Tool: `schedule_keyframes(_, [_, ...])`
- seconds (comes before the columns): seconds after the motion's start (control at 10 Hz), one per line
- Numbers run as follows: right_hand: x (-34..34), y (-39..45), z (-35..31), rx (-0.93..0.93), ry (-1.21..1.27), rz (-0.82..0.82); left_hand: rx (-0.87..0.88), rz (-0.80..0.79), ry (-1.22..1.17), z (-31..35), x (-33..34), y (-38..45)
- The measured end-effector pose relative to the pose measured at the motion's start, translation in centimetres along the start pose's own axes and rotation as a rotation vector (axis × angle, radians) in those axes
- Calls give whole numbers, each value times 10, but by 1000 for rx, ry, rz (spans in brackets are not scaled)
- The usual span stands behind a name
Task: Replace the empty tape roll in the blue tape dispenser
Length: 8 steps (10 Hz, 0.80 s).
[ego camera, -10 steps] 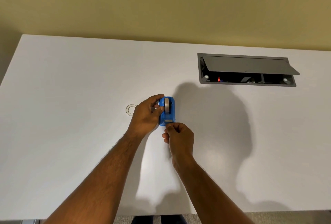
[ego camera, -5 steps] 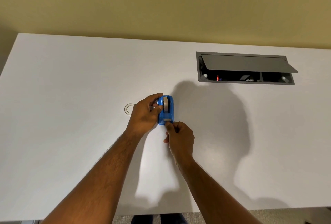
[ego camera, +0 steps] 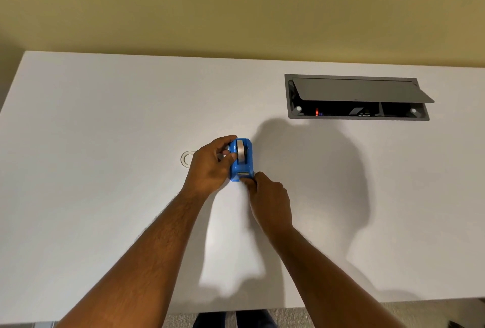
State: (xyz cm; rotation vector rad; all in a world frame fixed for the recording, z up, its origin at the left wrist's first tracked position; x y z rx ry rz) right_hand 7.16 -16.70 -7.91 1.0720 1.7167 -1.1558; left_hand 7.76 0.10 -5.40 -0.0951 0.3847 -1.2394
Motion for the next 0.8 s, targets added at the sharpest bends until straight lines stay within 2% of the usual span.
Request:
schedule_keyframes(0.4, [-5,14,-1,20,40,-131,26,-5,54,2,4,-6])
schedule_keyframes(0.5, [-13,14,-1,0,-15,-126,125,19,130,7,4,-20])
schedule_keyframes(0.6, [-17,6,5,-44,-81,-16,321,54,201,13,2,-39])
schedule_keyframes(0.7, [-22,-6,15,-96,-155,167,413,130,345,-4,2,-57])
schedule_keyframes(0.8, [-15,-10,23,-137,-230,258,409,135,506,-36,5,-68])
Point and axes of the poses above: each hand's wrist, its own y-axis towards the middle knuckle, its own x-axis out of the palm, z = x × y, the point moved 5 cm from there along y, towards the middle knuckle, and after that the axes turned 12 degrees about -y, right-handed, at the moved point
